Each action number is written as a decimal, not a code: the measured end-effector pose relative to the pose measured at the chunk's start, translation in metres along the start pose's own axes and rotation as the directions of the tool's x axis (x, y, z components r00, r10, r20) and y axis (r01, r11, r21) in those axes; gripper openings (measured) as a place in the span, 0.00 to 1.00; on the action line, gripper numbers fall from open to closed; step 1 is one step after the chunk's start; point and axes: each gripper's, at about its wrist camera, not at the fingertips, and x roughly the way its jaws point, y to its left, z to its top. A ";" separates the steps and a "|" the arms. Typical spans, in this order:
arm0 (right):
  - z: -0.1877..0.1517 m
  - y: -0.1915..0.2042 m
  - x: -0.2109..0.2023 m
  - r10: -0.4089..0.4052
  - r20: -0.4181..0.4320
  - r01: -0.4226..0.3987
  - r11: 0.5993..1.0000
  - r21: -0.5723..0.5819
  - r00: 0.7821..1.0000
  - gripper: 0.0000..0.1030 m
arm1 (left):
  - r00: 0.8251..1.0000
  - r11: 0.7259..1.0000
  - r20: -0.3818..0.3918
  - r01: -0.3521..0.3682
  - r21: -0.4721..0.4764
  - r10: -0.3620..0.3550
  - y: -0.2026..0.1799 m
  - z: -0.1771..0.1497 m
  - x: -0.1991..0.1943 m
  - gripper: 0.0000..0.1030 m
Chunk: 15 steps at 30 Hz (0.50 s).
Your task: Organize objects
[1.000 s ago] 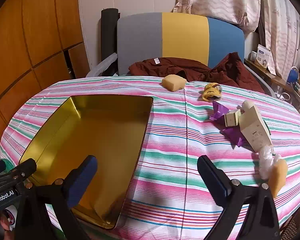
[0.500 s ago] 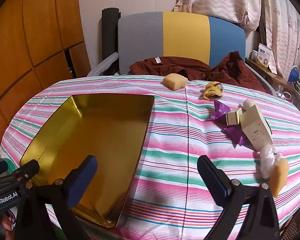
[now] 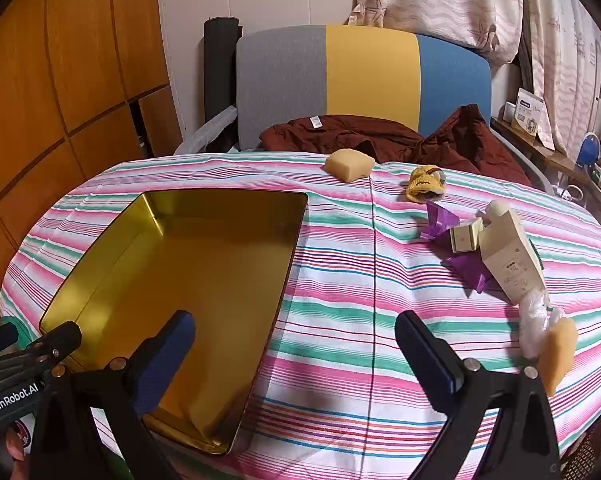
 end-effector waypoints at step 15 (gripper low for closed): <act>0.001 -0.003 -0.007 -0.014 0.018 0.014 1.000 -0.011 1.000 0.98 | 1.000 1.000 -0.003 -0.011 0.003 0.011 -0.002 -0.002 0.001 1.00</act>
